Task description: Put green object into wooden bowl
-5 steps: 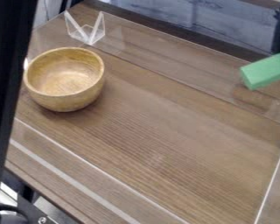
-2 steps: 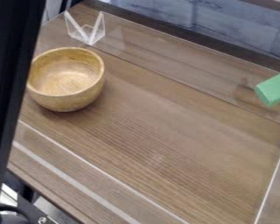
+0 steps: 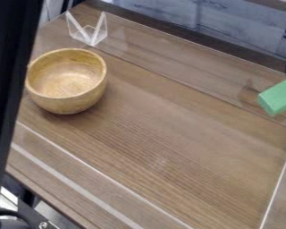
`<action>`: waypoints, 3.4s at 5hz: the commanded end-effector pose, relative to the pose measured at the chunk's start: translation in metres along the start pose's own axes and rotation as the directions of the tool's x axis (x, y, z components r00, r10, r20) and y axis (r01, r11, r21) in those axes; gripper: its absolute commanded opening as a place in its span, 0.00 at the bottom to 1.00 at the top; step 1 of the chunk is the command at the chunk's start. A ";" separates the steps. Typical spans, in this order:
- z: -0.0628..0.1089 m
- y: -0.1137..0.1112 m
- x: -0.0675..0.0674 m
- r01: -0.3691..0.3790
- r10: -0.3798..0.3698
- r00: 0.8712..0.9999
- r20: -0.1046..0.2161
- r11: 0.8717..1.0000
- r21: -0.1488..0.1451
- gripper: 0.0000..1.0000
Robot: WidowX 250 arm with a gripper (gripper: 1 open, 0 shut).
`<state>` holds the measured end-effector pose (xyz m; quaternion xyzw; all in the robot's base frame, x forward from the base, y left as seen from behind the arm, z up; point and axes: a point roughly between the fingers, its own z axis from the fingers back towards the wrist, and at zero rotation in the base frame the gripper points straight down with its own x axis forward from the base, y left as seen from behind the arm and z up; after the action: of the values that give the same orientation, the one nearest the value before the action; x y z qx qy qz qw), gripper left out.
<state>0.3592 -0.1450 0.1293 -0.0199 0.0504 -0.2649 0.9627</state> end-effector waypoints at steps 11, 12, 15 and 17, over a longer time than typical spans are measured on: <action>0.074 0.038 -0.128 -0.314 0.313 0.938 0.148 0.949 -0.017 0.00; 0.070 0.064 -0.159 -0.355 0.353 0.925 0.139 0.935 -0.014 0.00; 0.041 0.105 -0.230 -0.383 0.379 0.917 0.122 0.924 0.007 0.00; 0.031 0.087 -0.189 -0.364 0.361 0.924 0.129 0.932 0.001 0.00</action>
<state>0.2391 0.0236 0.1584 -0.0231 0.0138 -0.0861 0.9959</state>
